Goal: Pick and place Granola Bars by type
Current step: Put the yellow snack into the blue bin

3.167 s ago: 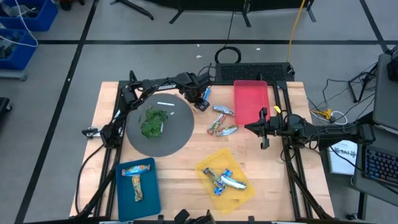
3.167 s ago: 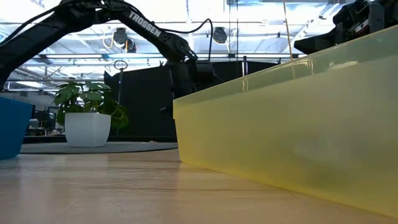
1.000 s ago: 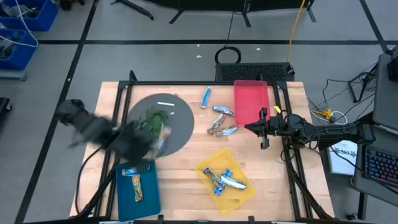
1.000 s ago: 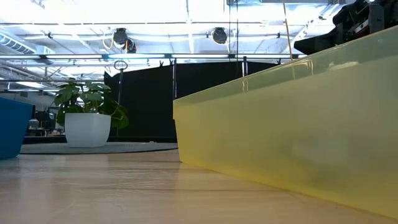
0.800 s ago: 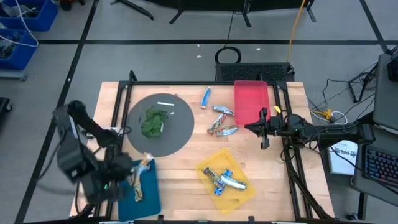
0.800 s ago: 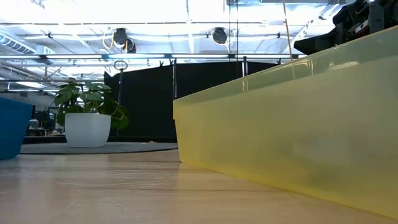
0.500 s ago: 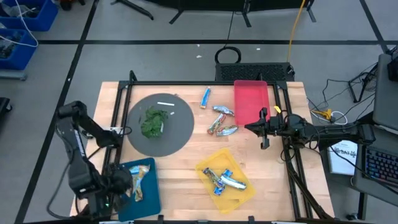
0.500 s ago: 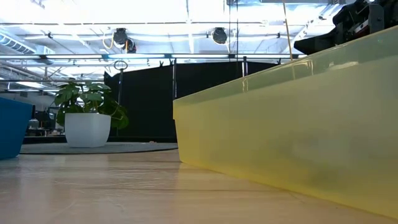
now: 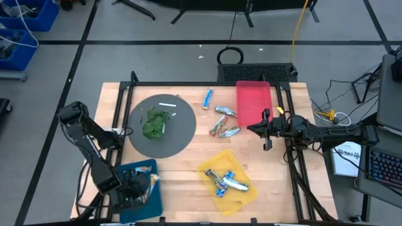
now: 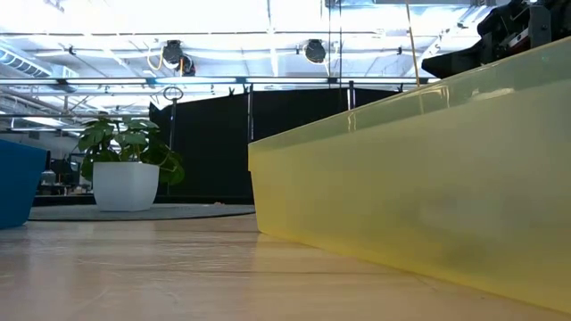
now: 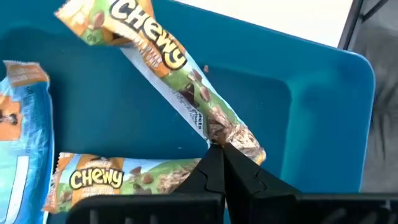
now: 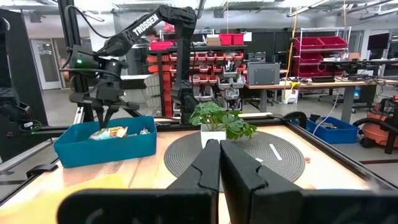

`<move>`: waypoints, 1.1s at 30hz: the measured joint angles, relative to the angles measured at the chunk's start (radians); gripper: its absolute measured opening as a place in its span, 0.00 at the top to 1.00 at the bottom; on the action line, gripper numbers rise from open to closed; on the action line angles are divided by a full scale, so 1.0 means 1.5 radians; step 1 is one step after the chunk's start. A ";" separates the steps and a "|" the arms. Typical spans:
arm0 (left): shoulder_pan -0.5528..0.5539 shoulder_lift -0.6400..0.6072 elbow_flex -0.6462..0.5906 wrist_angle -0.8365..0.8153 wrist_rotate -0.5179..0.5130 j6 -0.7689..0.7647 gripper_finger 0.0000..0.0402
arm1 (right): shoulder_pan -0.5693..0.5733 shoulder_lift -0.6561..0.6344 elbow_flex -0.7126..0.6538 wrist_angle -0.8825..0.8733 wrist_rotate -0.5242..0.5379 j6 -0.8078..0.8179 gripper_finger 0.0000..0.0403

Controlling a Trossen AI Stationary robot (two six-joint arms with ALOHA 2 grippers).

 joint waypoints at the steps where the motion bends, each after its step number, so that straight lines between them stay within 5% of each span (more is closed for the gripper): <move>1: 0.005 0.000 -0.002 0.003 0.008 0.003 1.00 | 0.000 0.000 0.000 0.000 0.000 0.000 0.99; 12: 0.035 0.000 -0.002 0.029 0.112 -0.036 0.96 | 0.000 0.000 0.000 0.000 0.000 0.000 0.99; 16: 0.031 0.000 -0.002 0.029 0.114 -0.050 0.99 | 0.000 0.000 0.000 0.000 0.000 0.000 0.99; 21: 0.040 -0.001 -0.002 0.031 0.109 -0.019 0.91 | 0.000 0.000 0.000 0.000 0.000 0.000 0.99; 28: 0.064 -0.075 -0.002 -0.002 -0.001 0.128 0.88 | 0.000 0.000 0.000 0.000 0.000 0.000 0.99; 33: 0.144 -0.184 -0.002 -0.028 -0.202 0.309 0.93 | 0.000 0.000 0.000 0.000 0.000 0.000 0.99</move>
